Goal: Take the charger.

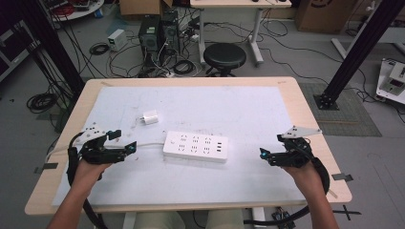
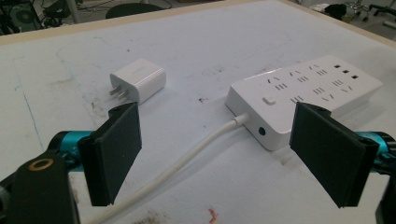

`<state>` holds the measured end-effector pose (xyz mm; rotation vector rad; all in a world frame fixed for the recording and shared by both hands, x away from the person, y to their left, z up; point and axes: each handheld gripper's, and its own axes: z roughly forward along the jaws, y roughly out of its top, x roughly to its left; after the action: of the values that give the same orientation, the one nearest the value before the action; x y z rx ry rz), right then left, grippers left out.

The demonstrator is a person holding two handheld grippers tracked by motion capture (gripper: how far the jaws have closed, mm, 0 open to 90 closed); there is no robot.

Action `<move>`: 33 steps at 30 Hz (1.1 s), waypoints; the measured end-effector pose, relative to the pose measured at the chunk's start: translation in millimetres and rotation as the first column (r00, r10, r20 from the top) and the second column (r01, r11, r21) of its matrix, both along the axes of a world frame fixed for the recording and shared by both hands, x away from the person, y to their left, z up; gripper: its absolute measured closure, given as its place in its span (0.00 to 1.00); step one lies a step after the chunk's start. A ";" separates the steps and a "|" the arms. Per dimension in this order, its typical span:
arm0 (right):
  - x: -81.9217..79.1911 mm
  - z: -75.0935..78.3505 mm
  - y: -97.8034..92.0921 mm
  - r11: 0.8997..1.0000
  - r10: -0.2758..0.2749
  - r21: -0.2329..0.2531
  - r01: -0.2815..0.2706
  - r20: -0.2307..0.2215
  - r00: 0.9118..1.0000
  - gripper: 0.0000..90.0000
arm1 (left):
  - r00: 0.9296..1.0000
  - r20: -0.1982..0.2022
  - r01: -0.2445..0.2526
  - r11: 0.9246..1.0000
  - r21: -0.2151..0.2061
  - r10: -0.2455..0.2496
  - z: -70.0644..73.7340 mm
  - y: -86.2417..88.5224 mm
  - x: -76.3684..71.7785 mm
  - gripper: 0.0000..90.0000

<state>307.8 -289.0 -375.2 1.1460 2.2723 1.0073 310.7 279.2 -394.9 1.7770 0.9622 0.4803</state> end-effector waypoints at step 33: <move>9.4 19.2 5.4 0.999 0.020 -0.037 -0.020 0.008 1.000 0.18 | 0.948 0.050 0.311 0.947 0.080 -0.316 62.2 -23.3 82.2 0.19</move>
<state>317.2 -283.6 -356.0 1.1042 2.2906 0.9720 392.8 255.9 -332.7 1.9249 0.6090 0.3665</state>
